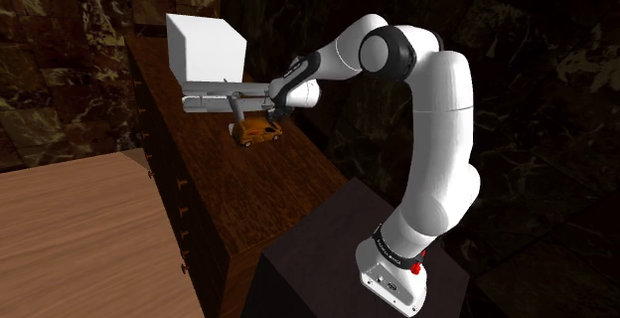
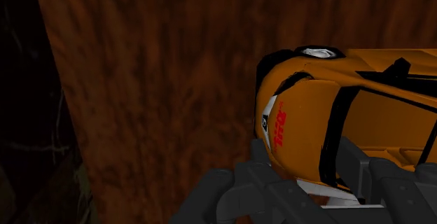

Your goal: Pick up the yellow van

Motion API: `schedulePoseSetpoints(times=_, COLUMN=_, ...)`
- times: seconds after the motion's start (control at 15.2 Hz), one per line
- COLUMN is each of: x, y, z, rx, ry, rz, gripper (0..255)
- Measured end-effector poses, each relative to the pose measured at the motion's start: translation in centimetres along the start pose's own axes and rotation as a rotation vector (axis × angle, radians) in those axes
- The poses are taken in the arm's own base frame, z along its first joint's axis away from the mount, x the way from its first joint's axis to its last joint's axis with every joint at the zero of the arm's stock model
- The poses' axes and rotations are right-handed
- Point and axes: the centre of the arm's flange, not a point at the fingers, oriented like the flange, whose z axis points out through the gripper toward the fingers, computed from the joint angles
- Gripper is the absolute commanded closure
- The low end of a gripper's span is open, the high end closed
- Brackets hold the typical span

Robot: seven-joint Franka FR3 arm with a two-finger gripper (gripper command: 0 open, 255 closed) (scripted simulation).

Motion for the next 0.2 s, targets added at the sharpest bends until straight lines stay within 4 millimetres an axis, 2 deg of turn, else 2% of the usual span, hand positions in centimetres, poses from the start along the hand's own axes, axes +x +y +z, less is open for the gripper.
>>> schedulePoseSetpoints(times=0.2, x=0.31, y=-0.07, z=-1.39, rx=0.000, ry=0.000, rz=0.000, gripper=255)
